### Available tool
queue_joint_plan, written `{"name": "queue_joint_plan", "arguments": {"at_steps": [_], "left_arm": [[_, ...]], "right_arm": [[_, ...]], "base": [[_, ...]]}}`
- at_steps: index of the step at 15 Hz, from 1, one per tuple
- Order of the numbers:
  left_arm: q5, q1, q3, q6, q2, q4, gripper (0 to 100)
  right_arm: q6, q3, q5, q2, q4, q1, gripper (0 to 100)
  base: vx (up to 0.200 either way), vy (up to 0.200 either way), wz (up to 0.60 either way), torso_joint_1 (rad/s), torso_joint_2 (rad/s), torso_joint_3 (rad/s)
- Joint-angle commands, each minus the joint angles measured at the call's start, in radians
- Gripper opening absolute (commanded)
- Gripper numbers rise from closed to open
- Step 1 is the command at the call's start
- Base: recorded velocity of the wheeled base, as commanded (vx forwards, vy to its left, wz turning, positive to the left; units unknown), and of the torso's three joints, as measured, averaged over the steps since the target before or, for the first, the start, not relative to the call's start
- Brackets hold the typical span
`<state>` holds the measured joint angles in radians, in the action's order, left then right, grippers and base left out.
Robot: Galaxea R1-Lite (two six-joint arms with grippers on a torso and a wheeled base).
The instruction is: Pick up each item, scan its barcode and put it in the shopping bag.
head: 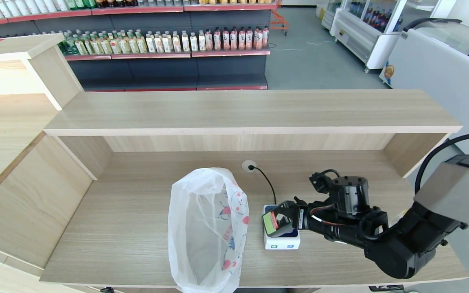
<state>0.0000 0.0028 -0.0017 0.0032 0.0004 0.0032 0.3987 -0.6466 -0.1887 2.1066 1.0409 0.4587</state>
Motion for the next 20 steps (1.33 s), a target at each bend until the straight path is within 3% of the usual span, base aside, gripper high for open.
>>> {"name": "queue_joint_plan", "arguments": {"at_steps": [1, 2, 4, 6, 9, 15, 20], "left_arm": [[0.000, 0.000, 0.000, 0.000, 0.000, 0.000, 100], [0.000, 0.000, 0.000, 0.000, 0.000, 0.000, 100], [0.000, 0.000, 0.000, 0.000, 0.000, 0.000, 100], [0.000, 0.000, 0.000, 0.000, 0.000, 0.000, 100], [0.000, 0.000, 0.000, 0.000, 0.000, 0.000, 100], [0.000, 0.000, 0.000, -0.002, 0.000, 0.000, 100], [0.000, 0.000, 0.000, 0.000, 0.000, 0.000, 100]], "right_arm": [[-0.003, 0.019, 0.005, -0.079, -0.001, -0.002, 0], [-0.021, 0.036, 0.005, -0.115, -0.004, -0.003, 0], [-0.215, 0.113, 0.000, -0.188, 0.011, -0.034, 0], [-0.284, 0.142, -0.001, -0.197, 0.064, -0.049, 0], [-0.288, 0.189, -0.020, -0.238, 0.163, -0.018, 0], [-0.320, 0.249, -0.048, -0.255, 0.162, -0.012, 0], [-0.319, 0.248, -0.049, -0.220, 0.159, -0.012, 0]], "base": [[0.000, 0.000, 0.00, 0.000, 0.00, 0.000], [0.000, 0.000, 0.00, 0.000, 0.00, 0.000], [0.000, 0.000, 0.00, 0.000, 0.00, 0.000], [0.000, 0.000, 0.00, 0.000, 0.00, 0.000], [0.000, 0.000, 0.00, 0.000, 0.00, 0.000], [0.000, 0.000, 0.00, 0.000, 0.00, 0.000], [0.000, 0.200, 0.00, -0.005, 0.00, 0.003]]}}
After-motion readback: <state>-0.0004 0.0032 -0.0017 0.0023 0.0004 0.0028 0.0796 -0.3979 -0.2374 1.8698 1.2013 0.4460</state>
